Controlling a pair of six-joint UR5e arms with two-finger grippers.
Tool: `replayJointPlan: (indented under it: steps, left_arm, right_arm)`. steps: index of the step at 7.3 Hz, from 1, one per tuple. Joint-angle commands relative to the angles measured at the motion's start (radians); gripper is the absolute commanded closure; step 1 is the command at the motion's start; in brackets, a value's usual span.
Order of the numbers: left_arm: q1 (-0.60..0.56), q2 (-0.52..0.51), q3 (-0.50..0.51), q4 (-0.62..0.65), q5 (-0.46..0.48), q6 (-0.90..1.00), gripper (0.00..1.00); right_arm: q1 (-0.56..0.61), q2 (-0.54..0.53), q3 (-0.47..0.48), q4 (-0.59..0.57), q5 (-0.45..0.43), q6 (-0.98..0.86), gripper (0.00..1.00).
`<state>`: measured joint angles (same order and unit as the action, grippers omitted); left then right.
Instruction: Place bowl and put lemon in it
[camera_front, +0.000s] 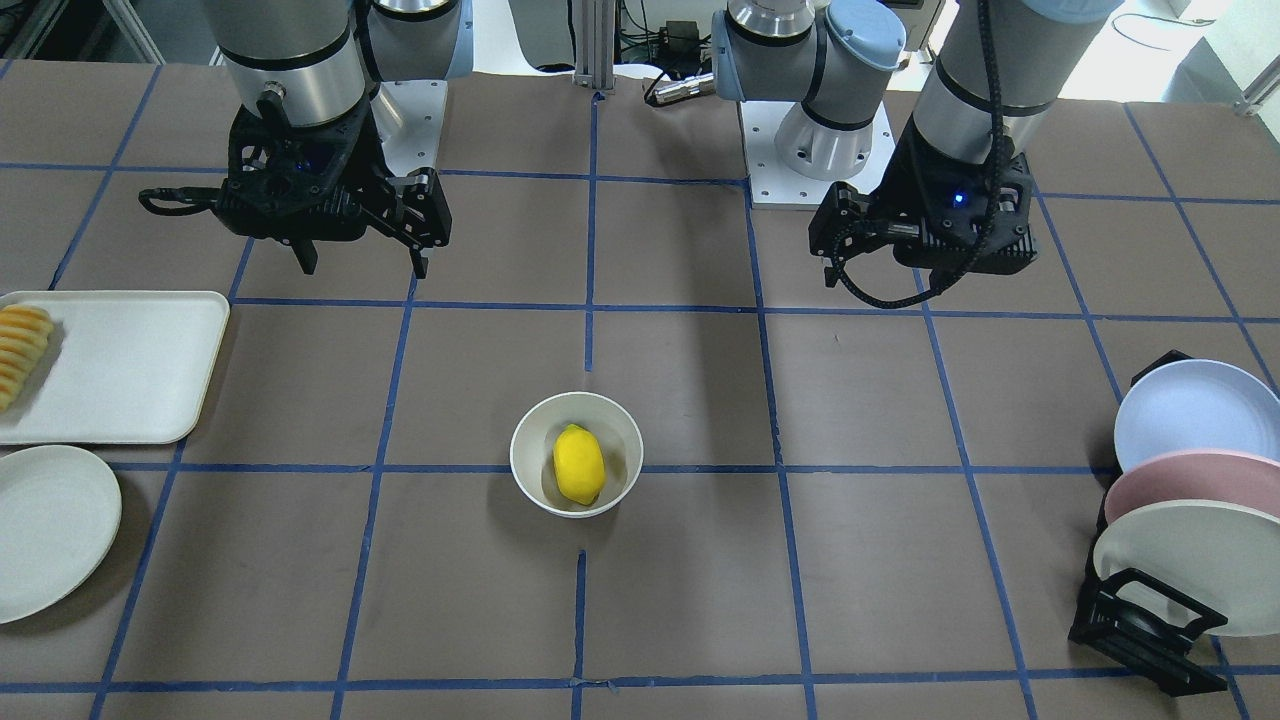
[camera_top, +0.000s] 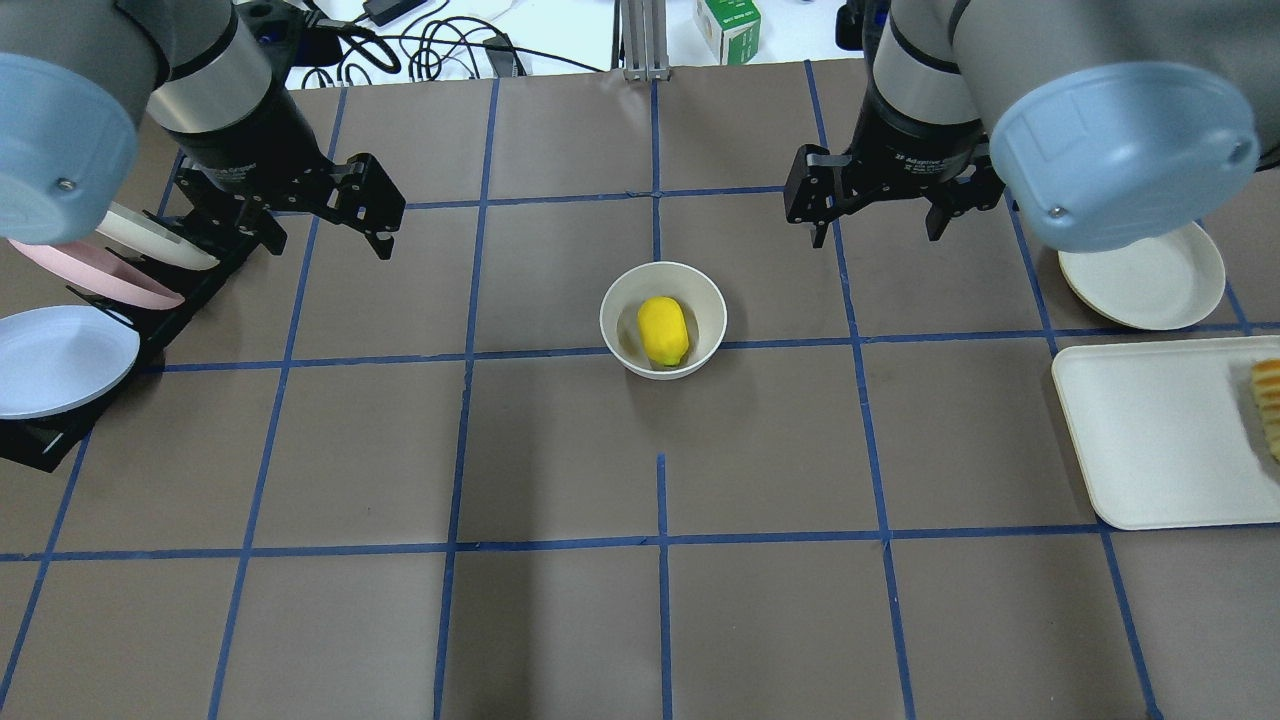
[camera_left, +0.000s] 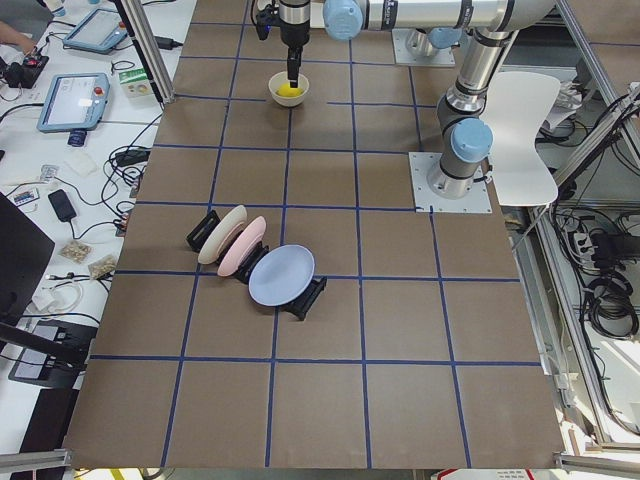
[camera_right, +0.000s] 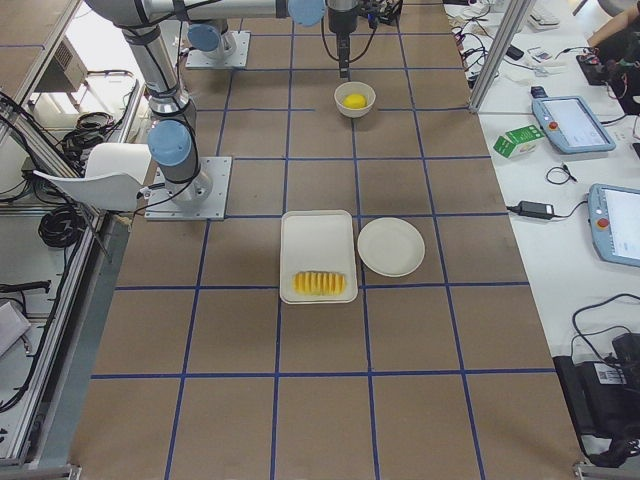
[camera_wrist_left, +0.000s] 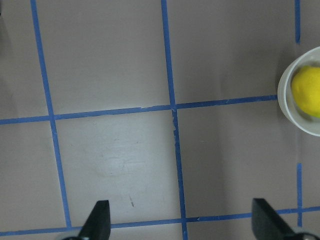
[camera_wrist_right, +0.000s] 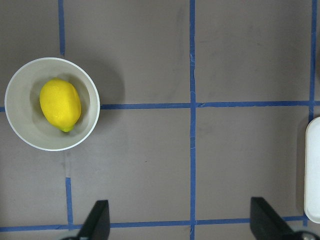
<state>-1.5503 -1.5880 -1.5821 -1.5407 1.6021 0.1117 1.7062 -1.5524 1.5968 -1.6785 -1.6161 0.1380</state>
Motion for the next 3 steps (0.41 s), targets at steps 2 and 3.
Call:
replayJointPlan:
  steps: [2,3]
  left_arm:
    - [0.001,0.011,-0.01,-0.004,0.006,0.003,0.0]
    - [0.0,0.016,-0.012,-0.004,-0.004,0.003,0.0]
  right_arm:
    - [0.001,0.0,0.0,0.0,-0.001,0.0,0.0]
    - [0.001,0.0,0.0,0.0,-0.001,0.0,0.0]
